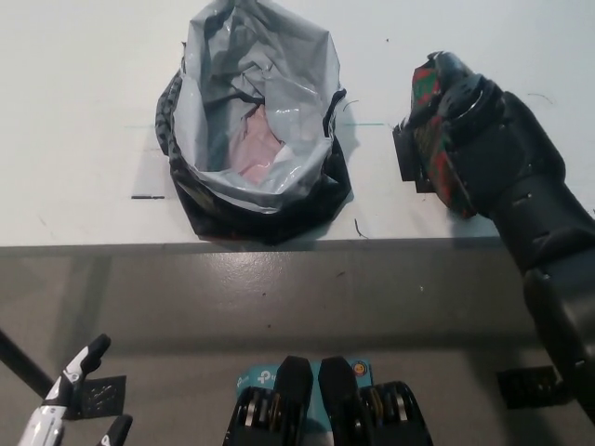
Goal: The robot uses its right hand to pick up a bag of coffee beans and puts it in the black plastic bag, then the robot grabs the top of the bag and lifts it.
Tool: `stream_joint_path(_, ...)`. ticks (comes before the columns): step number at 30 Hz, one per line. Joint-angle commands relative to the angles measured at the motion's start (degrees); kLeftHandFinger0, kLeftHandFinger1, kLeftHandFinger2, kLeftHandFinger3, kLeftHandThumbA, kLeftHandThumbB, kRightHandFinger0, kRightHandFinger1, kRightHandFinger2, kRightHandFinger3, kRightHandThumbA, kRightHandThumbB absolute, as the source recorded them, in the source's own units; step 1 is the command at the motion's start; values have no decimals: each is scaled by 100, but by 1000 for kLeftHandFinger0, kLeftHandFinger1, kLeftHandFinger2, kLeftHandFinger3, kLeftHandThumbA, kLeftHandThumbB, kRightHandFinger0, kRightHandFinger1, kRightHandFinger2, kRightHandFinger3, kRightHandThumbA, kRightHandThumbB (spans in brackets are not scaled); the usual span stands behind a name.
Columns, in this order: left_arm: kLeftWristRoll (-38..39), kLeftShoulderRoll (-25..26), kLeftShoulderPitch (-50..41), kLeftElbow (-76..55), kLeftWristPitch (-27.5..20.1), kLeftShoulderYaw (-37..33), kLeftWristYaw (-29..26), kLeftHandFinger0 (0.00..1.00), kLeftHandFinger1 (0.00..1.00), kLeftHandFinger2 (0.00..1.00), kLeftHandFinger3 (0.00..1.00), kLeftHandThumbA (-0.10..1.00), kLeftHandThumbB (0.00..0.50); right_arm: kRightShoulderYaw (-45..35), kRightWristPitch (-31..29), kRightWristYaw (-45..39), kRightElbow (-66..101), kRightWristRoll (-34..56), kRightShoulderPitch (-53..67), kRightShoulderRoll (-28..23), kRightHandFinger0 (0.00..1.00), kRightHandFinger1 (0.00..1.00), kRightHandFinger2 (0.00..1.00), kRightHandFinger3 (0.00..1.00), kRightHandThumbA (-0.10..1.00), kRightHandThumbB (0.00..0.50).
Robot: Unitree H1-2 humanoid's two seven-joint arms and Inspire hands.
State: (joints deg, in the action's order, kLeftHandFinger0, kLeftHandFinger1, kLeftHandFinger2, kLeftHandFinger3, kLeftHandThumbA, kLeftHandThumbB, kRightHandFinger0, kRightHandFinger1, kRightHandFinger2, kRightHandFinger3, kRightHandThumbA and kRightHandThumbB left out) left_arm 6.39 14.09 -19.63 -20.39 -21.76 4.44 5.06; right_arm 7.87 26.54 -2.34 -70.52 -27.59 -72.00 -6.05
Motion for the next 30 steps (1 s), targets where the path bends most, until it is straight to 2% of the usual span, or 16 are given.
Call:
stream_joint_path(1,171,54,16,-109,-206,78,61,1000,1000,1000,1000,781,177,133,39,178,-366,110,-56,58,1000,1000,1000,1000,1000,391)
stream_joint_path(6,144,14,59,-73,-214,86,48,1000,1000,1000,1000,768,183,494,39,576,-745,-201,150,61,1000,1000,1000,1000,1000,409)
stream_joint_path(8,134,2,71,-69,-228,84,45,1000,1000,1000,1000,767,180,665,39,779,-965,-310,191,50,1000,1000,1000,1000,998,435)
stream_joint_path(11,168,13,95,-70,-226,96,48,1000,1000,1000,1000,766,182,819,39,1002,-1150,-277,276,-31,1000,1000,1000,1000,963,446)
stream_joint_path(17,226,10,100,-59,-210,110,51,1000,1000,1000,1000,754,187,1031,39,1136,-1134,-318,433,-155,1000,1000,1000,1000,941,418)
stream_joint_path(18,218,4,101,-45,-222,108,52,1000,1000,1000,1000,753,185,1129,39,1127,-1100,-379,464,-174,1000,1000,1000,1000,902,410)
stream_joint_path(19,218,11,75,-46,-223,105,62,1000,1000,1000,1000,755,182,1101,-150,1520,-995,-316,596,-206,817,1000,1000,1000,668,402)
stream_joint_path(20,215,6,51,-41,-238,101,66,1000,1000,1000,1000,757,181,1147,-260,1648,-962,-339,658,-223,654,837,1000,1000,484,302)
stream_joint_path(21,203,-5,33,-49,-238,104,58,1000,1000,1000,1000,763,185,1200,-371,1797,-943,-375,719,-235,412,544,726,1000,265,286)
stream_joint_path(22,193,-14,23,-53,-238,106,51,1000,1000,1000,1000,764,186,1253,-431,1870,-936,-406,753,-243,324,460,646,1000,178,283)
stream_joint_path(23,187,-18,55,-56,-225,115,40,1000,1000,1000,1000,762,176,1270,-542,2002,-930,-394,776,-256,226,351,537,928,101,291)
stream_joint_path(24,202,-24,49,-65,-225,119,34,1000,1000,1000,1000,761,175,1221,-660,2126,-915,-331,811,-253,189,312,497,855,18,291)
stream_joint_path(25,233,-32,36,-83,-213,131,22,1000,1000,1000,1000,763,181,1049,-1043,2475,-866,-140,898,-246,272,393,552,768,-68,309)
stream_joint_path(28,263,-31,38,-70,-232,142,28,1000,1000,1000,1000,764,172,937,-1327,2713,-833,-25,947,-236,296,397,541,725,-58,311)
stream_joint_path(29,301,-33,17,-69,-239,145,42,1000,1000,1000,1000,763,167,870,-1435,2773,-831,24,952,-221,211,304,470,730,-86,297)
stream_joint_path(30,314,-36,6,-79,-224,148,42,1000,1000,1000,1000,764,168,823,-1503,2807,-827,62,955,-219,173,270,444,696,-97,299)
